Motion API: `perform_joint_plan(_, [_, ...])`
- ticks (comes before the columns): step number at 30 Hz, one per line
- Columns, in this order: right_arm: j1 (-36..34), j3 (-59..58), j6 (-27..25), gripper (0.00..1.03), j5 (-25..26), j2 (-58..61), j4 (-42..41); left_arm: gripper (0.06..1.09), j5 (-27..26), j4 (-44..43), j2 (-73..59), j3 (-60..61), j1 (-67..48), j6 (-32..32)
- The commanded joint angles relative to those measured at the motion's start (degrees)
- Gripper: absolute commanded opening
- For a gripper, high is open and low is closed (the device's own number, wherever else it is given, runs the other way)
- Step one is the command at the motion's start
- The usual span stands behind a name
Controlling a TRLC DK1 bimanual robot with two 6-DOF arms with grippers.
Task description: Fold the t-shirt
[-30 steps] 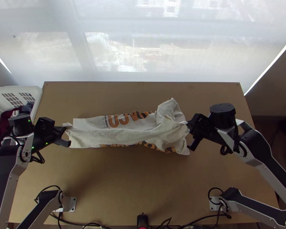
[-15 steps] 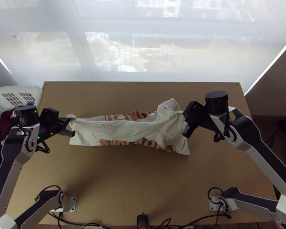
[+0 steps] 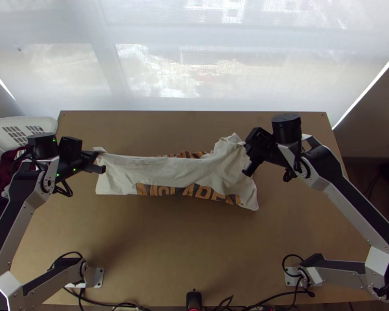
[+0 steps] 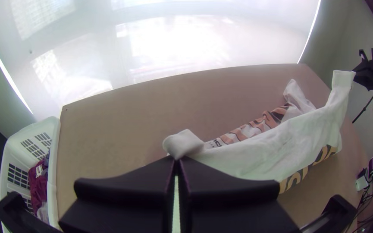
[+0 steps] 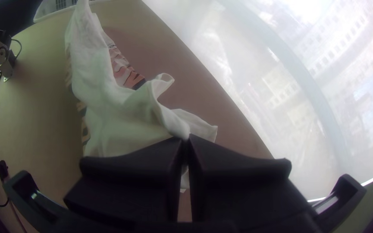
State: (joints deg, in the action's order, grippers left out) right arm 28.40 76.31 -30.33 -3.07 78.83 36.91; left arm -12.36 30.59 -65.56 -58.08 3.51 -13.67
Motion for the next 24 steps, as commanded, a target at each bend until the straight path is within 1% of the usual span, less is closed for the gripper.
perform_joint_plan(1, [-0.2, 3.5, -0.9, 0.03, -0.4, 4.5, -0.4, 0.09, 0.7, -0.4, -1.7, -0.2, 1.1, 0.1])
perform_joint_plan(13, [-1.6, 9.7, -2.0, 0.03, -0.9, 13.2, -1.1, 0.09, 0.9, -2.7, -4.5, 0.2, 2.0, -0.2])
perform_joint_plan(24, [-3.3, 21.3, -3.6, 0.03, -1.0, 22.7, -0.3, 0.09, 1.3, -4.5, -7.3, -1.4, 2.8, -0.3])
